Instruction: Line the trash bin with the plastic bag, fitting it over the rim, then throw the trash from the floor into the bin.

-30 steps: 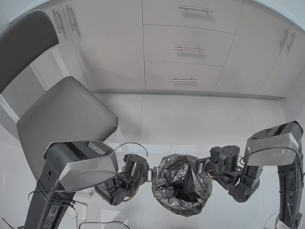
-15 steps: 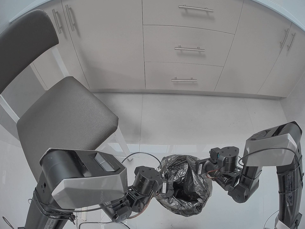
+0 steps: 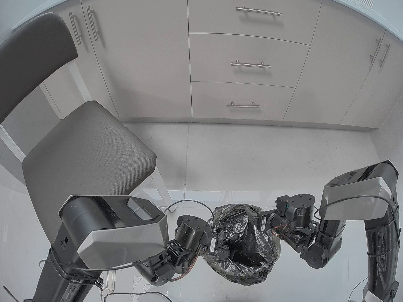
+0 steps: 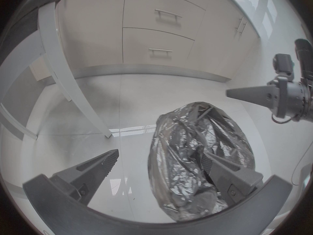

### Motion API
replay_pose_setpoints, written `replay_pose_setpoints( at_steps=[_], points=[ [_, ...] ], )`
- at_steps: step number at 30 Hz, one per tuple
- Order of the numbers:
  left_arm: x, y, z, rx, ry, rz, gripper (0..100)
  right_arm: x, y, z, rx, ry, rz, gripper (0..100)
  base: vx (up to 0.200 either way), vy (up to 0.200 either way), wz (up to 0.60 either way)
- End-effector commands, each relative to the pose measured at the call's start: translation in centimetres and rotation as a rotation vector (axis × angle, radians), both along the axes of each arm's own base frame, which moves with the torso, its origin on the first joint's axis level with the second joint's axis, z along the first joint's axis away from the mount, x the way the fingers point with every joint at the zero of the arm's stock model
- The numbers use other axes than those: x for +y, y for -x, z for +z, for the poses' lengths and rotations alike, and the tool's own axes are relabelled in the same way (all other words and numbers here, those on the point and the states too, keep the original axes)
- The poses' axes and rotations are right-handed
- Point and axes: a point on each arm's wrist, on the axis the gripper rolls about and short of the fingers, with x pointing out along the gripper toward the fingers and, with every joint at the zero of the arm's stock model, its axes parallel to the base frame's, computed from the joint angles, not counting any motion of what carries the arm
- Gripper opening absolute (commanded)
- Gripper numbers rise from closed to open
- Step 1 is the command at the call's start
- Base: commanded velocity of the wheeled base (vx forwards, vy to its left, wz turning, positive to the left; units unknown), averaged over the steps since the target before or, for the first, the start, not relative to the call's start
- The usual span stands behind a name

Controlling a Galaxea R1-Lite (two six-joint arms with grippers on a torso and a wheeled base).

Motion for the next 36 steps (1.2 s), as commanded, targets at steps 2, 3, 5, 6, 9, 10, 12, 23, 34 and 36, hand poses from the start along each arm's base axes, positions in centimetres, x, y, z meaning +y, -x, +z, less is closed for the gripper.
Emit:
replay_pose_setpoints(
  at_steps=[2,3,5,6,9,10,12,23,34,36],
  points=[
    [1.0,-1.9,-0.2,-0.001,0.002,0.053,100,0.1,0.0,0.1,-0.014,-0.008,0.001,100,0.0,0.0,0.0],
    [1.2,-2.1,-0.2,-0.003,0.004,0.061,100,0.1,0.0,0.1,-0.014,-0.008,0.001,100,0.0,0.0,0.0],
    [1.6,-2.4,-0.1,-0.004,0.006,0.072,100,0.1,0.0,0.1,-0.014,-0.008,0.001,100,0.0,0.0,0.0],
    [1.6,-2.5,-0.1,-0.004,0.008,0.075,100,0.1,0.0,0.2,-0.015,-0.008,0.001,100,0.0,0.0,0.0],
    [1.8,-2.7,0.0,-0.008,0.014,0.083,100,0.1,0.0,0.1,-0.014,-0.008,0.001,100,0.0,0.0,0.0],
    [1.9,-2.8,0.1,-0.009,0.015,0.086,100,0.1,0.0,0.1,-0.013,-0.007,0.001,100,0.0,0.0,0.0],
    [1.9,-2.9,0.0,-0.009,0.015,0.089,100,0.1,0.0,-0.2,-0.007,-0.004,0.001,100,0.0,0.0,0.0],
    [2.3,-3.9,-0.5,-0.007,0.011,0.112,100,0.0,0.0,0.1,-0.014,-0.006,0.001,100,0.0,0.0,0.0],
    [2.9,-4.8,-1.0,0.005,0.0,0.136,100,0.1,0.1,-0.3,-0.001,0.001,0.004,100,0.0,0.0,0.0],
    [2.9,-5.1,-1.3,0.012,-0.006,0.141,100,0.3,0.2,-0.7,0.007,0.006,0.01,100,0.0,0.0,0.0]
  ],
)
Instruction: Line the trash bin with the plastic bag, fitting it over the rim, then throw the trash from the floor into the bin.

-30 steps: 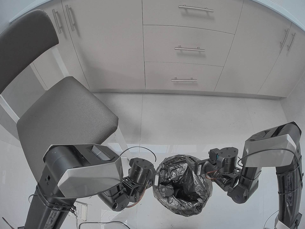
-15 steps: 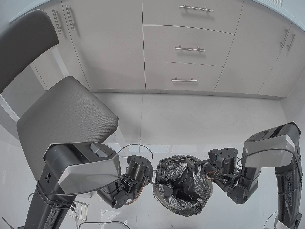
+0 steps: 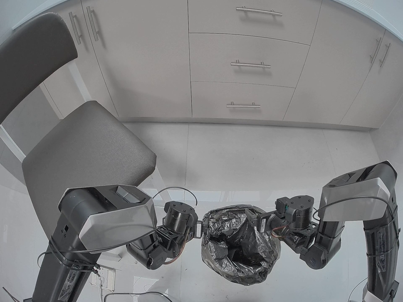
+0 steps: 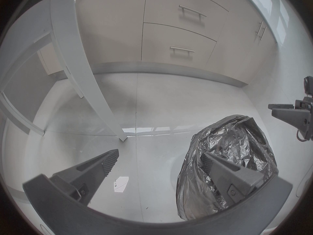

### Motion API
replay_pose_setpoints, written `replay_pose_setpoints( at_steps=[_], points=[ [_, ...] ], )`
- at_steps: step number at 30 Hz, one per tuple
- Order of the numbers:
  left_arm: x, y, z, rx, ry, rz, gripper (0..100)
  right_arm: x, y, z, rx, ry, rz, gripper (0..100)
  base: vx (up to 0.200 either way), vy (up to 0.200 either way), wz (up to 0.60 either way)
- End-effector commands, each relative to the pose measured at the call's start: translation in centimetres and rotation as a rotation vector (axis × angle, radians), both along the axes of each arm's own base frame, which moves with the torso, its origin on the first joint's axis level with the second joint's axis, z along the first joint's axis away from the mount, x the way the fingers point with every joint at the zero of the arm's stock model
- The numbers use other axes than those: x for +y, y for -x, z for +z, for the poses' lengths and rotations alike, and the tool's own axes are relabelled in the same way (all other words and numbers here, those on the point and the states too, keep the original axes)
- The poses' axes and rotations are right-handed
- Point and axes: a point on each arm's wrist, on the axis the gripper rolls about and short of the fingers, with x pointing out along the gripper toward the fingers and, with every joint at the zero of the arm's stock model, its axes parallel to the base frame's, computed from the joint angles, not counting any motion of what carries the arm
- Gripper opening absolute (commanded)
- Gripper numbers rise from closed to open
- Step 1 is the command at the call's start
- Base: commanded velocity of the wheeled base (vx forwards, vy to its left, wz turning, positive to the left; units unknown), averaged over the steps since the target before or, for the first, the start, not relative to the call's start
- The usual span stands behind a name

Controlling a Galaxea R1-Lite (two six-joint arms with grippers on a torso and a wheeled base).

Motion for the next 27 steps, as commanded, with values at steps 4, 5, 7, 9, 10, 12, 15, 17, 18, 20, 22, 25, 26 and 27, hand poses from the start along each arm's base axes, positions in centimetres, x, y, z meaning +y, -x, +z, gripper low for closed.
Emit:
replay_pose_setpoints(
  at_steps=[4,5,7,9,10,12,15,17,18,20,22,25,26,27],
  points=[
    [0.1,-0.5,-0.4,0.012,-0.01,0.01,100,0.3,0.1,-0.6,0.003,0.002,0.009,100,0.0,0.0,0.0],
    [0.1,-0.5,-0.4,0.011,-0.009,0.01,100,0.3,0.1,-0.6,0.003,0.003,0.01,100,0.0,0.0,0.0],
    [0.1,-0.5,-0.4,0.011,-0.009,0.01,100,0.3,0.1,-0.6,0.003,0.003,0.01,100,0.0,0.0,0.0],
    [0.0,-0.4,-0.2,0.01,0.008,0.015,100,0.3,0.1,-0.7,0.006,0.005,0.01,100,0.0,0.0,0.0],
    [0.0,-0.4,-0.2,0.013,0.02,0.023,100,0.3,0.1,-0.7,0.007,0.005,0.01,100,0.0,0.0,0.0],
    [0.0,-0.3,0.2,0.014,0.044,0.032,100,0.3,0.2,-0.8,0.008,0.006,0.011,100,0.0,0.0,0.0],
    [0.0,0.2,0.8,0.02,0.065,0.039,100,0.5,0.4,-0.9,0.013,0.009,0.017,100,0.0,0.0,0.0],
    [-0.2,0.7,1.2,0.023,0.078,0.034,100,0.5,0.4,-1.1,0.017,0.015,0.02,100,0.0,0.0,0.0],
    [-0.4,1.1,1.4,0.025,0.079,0.027,100,0.6,0.4,-1.1,0.018,0.017,0.022,100,0.0,0.0,0.0],
    [-0.8,1.7,1.5,0.023,0.073,0.015,100,0.6,0.4,-1.1,0.016,0.016,0.022,100,0.0,0.0,0.0],
    [-1.3,2.3,1.7,0.016,0.075,-0.002,100,0.6,0.4,-1.1,0.018,0.017,0.022,100,0.0,0.0,0.0],
    [-1.8,3.6,2.2,0.001,0.087,-0.034,100,0.6,0.5,-1.1,0.019,0.017,0.022,100,0.0,0.0,0.0],
    [-2.1,4.0,2.4,-0.005,0.091,-0.047,100,0.5,0.5,-1.2,0.023,0.021,0.023,100,0.0,0.0,0.0],
    [-2.2,4.4,2.6,-0.008,0.094,-0.057,100,0.6,0.6,-1.3,0.024,0.022,0.024,100,0.0,0.0,0.0]
  ],
)
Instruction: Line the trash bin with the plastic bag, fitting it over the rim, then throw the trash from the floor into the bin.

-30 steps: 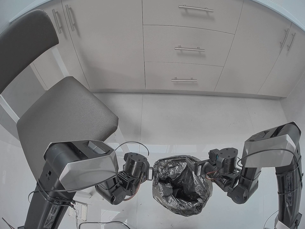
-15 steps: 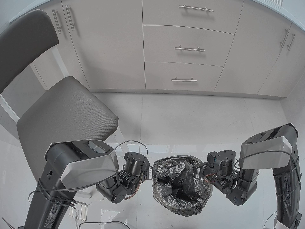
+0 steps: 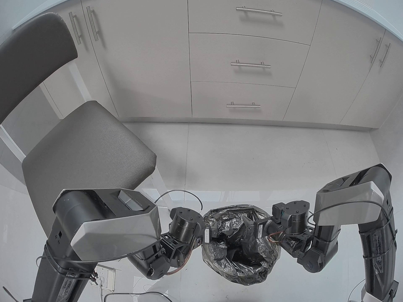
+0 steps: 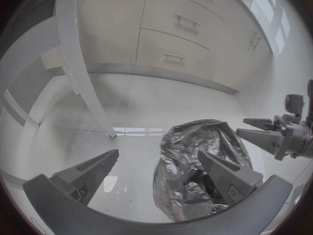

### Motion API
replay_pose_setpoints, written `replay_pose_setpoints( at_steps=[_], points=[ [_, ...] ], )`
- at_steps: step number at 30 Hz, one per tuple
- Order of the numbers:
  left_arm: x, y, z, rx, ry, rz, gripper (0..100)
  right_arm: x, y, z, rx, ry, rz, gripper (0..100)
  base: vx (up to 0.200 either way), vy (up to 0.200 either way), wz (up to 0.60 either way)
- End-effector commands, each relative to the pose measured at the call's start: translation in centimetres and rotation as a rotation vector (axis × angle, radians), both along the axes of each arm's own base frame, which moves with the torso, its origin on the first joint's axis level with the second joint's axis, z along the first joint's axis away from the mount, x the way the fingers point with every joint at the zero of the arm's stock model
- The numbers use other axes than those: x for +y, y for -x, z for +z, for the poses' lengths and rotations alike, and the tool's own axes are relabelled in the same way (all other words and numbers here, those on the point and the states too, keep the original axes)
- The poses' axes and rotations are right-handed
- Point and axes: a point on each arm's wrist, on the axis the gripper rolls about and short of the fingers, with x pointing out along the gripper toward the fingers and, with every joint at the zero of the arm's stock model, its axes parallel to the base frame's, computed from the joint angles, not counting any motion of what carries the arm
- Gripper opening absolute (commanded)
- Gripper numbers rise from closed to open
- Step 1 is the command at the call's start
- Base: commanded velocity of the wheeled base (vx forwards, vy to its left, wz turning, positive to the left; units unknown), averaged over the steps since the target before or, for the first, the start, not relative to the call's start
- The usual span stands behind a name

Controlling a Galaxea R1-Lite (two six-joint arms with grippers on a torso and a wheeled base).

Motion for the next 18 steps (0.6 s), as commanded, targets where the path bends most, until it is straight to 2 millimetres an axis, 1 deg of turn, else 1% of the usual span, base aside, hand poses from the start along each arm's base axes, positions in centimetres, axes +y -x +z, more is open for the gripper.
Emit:
replay_pose_setpoints(
  at_steps=[1,3,4,8,9,18],
  points=[
    [-0.7,1.6,1.1,-0.016,0.012,-0.04,100,0.1,0.1,0.0,-0.008,-0.003,0.006,100,0.0,0.0,0.0],
    [-0.8,2.0,1.3,-0.02,0.016,-0.051,100,0.3,0.4,-0.3,-0.001,0.01,0.016,100,0.0,0.0,0.0],
    [-0.9,2.2,1.3,-0.023,0.019,-0.056,100,0.3,0.5,-0.7,0.01,0.027,0.023,100,0.0,0.0,0.0],
    [-0.9,2.0,1.0,-0.021,0.017,-0.053,100,0.1,0.5,-1.6,0.017,0.085,0.032,100,0.0,0.0,0.0],
    [-0.8,1.9,0.9,-0.02,0.016,-0.048,100,-0.1,0.3,-2.0,0.021,0.109,0.031,100,0.0,0.0,0.0],
    [-0.8,1.9,0.1,-0.006,0.004,-0.048,100,-1.7,-0.5,-3.2,0.028,0.205,0.013,100,0.0,0.0,0.0]
  ],
)
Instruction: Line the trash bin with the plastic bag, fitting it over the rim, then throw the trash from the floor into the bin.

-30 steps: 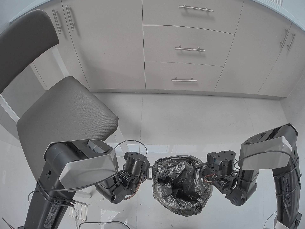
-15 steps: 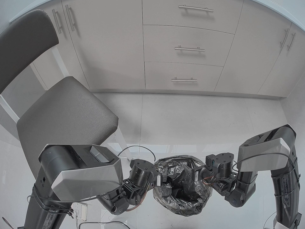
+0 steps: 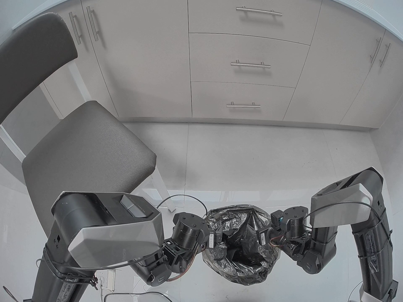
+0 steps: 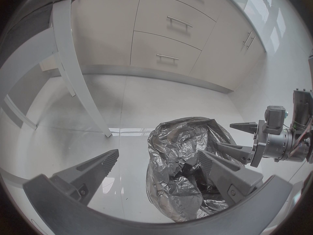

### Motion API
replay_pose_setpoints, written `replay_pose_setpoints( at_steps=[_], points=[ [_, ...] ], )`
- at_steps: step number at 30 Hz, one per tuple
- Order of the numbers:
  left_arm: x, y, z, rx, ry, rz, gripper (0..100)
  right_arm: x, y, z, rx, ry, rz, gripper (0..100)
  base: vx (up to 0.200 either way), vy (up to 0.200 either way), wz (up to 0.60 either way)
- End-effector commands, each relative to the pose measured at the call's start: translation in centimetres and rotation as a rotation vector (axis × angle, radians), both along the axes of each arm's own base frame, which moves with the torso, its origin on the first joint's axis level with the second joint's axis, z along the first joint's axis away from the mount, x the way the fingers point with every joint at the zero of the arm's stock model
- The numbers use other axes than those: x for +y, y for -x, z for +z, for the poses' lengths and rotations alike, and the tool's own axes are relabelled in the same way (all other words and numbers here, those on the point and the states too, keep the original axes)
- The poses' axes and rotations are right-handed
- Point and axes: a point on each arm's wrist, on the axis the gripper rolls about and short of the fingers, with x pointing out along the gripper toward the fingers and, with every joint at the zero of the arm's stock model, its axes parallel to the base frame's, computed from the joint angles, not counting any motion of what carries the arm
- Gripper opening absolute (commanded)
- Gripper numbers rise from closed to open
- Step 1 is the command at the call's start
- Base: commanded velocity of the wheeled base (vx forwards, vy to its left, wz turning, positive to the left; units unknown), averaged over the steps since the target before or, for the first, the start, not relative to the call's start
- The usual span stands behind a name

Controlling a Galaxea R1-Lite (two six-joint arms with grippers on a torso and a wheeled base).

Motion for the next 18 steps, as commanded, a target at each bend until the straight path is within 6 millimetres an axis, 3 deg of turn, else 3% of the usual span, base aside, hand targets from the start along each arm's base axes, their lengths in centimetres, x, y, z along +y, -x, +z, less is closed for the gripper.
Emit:
replay_pose_setpoints(
  at_steps=[1,9,18],
  points=[
    [0.1,0.0,-0.4,0.007,-0.007,0.002,100,-0.8,-0.6,-0.8,-0.004,0.02,-0.021,100,0.0,0.0,0.0],
    [0.1,0.0,-0.5,0.009,-0.008,0.002,100,-2.3,-1.6,-2.3,0.007,0.083,-0.054,100,0.0,0.0,0.0],
    [0.1,0.0,-0.6,0.01,-0.008,0.002,100,-3.2,-2.1,-2.2,-0.003,0.116,-0.071,100,0.0,0.0,0.0]
  ],
)
